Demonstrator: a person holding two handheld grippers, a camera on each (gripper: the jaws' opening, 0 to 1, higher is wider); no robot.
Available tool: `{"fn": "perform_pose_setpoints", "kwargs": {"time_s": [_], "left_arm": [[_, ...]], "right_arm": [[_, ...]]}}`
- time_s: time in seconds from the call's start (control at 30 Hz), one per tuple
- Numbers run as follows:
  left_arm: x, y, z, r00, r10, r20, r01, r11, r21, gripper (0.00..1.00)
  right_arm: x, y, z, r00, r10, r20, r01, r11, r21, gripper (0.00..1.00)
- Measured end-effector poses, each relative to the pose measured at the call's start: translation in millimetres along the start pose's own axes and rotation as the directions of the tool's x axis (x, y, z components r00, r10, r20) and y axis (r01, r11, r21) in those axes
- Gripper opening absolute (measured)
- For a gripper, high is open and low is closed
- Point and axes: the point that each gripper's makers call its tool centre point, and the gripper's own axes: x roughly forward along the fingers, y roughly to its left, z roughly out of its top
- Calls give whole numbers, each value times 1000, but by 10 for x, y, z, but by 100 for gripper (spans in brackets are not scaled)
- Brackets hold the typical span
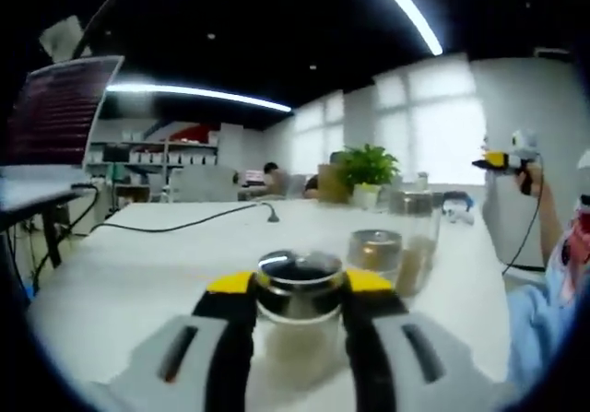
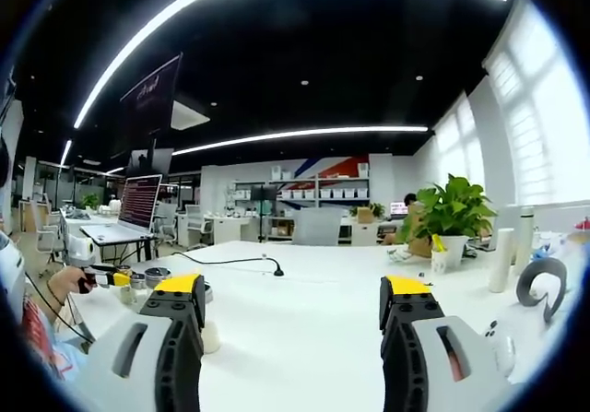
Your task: Rotate the seasoning bottle until the label or dispensing opening points toward the visible target arrow and the bottle remains upright within the marked orientation range
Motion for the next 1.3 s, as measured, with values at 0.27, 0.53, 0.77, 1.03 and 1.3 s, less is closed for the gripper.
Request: {"fn": "perform_pose_setpoints", "kwargs": {"time_s": [0.27,0.53,0.77,1.03,1.3], "left_arm": [[-4,-62,-113,996,-73,-52,74,997,14,37],[-9,-98,-122,991,-119,-59,120,993,9,37],[-31,-131,-130,983,-170,-61,171,985,5,38],[-116,-108,28,993,-96,-62,97,995,9,60],[-163,-116,203,999,26,-48,-23,998,60,68]], "right_arm": [[17,23,-21,1000,11,-8,-11,1000,-1,80],[47,-20,-59,1000,4,-20,-4,1000,3,80],[40,-7,-75,1000,10,-25,-10,1000,4,80],[24,-13,-43,1000,3,-18,-3,1000,-10,80],[11,-11,-22,1000,4,-11,-4,1000,-11,80]]}}
